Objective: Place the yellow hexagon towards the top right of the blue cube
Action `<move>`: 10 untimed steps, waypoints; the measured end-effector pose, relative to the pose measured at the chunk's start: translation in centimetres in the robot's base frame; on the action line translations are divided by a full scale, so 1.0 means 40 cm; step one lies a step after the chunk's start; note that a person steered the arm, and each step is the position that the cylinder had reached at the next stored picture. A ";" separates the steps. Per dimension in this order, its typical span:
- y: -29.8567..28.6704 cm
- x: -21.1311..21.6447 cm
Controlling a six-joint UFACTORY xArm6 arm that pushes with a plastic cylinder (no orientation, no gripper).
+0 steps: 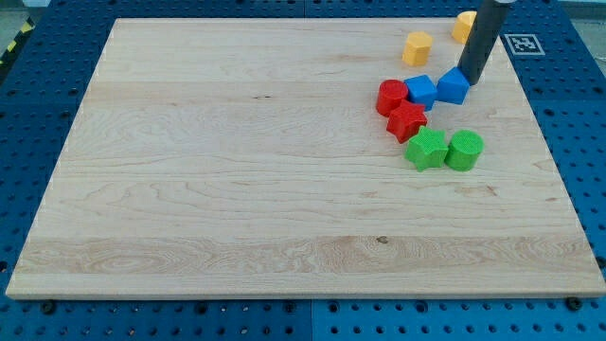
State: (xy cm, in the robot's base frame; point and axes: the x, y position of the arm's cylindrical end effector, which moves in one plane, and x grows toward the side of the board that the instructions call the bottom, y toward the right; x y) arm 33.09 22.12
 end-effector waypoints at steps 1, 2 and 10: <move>0.000 -0.002; 0.000 -0.056; -0.332 -0.167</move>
State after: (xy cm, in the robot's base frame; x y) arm 26.40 8.83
